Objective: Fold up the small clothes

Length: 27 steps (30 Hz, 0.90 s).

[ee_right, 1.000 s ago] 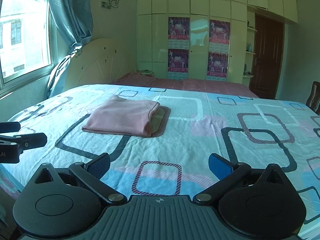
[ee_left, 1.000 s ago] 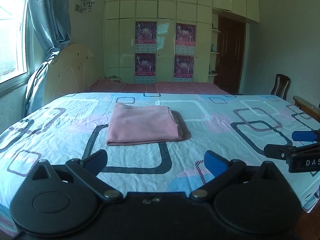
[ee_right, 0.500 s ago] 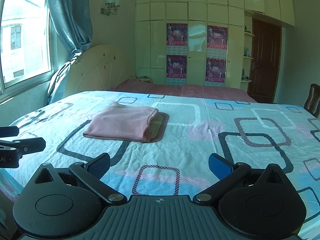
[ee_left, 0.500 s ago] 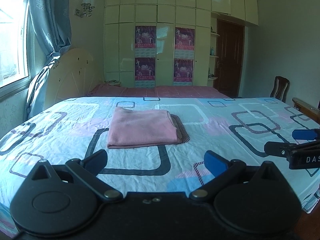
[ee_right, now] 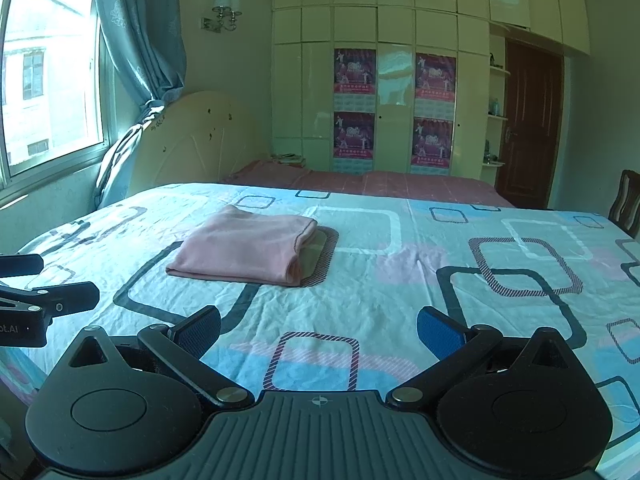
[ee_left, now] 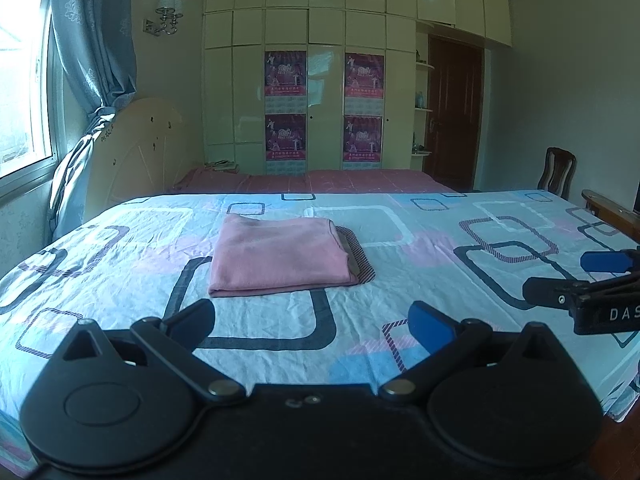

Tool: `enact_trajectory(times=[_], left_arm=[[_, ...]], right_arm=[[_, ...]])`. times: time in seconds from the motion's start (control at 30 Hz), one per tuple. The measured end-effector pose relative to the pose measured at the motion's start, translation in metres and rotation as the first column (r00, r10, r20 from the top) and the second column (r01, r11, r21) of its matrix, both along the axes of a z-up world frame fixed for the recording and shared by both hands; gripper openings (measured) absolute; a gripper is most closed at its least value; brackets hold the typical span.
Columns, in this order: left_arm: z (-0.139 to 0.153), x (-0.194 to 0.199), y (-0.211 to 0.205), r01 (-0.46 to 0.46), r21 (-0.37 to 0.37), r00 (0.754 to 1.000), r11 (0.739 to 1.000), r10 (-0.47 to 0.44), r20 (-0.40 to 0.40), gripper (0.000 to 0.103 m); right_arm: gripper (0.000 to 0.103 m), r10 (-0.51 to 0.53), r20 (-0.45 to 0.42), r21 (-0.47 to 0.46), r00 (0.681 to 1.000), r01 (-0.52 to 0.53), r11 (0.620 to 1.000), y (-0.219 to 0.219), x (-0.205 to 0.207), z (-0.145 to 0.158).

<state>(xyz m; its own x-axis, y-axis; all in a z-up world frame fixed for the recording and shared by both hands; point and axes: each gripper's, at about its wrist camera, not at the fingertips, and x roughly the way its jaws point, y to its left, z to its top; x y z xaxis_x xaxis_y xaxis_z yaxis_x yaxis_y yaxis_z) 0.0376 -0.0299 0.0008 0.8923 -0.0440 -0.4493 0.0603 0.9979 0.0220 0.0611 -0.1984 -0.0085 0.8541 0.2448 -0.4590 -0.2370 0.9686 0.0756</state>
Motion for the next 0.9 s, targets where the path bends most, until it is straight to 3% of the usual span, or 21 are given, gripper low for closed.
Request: enact_trajectory(times=[0.9], left_arm=[[0.0014,-0.0024,0.0027,-0.009,0.011,1.0,1.0,0.009,0.014,0.102]], right_arm=[[0.103,0.005,0.002,0.009,1.0,-0.005,1.0,0.0009,-0.0004,-0.0017]])
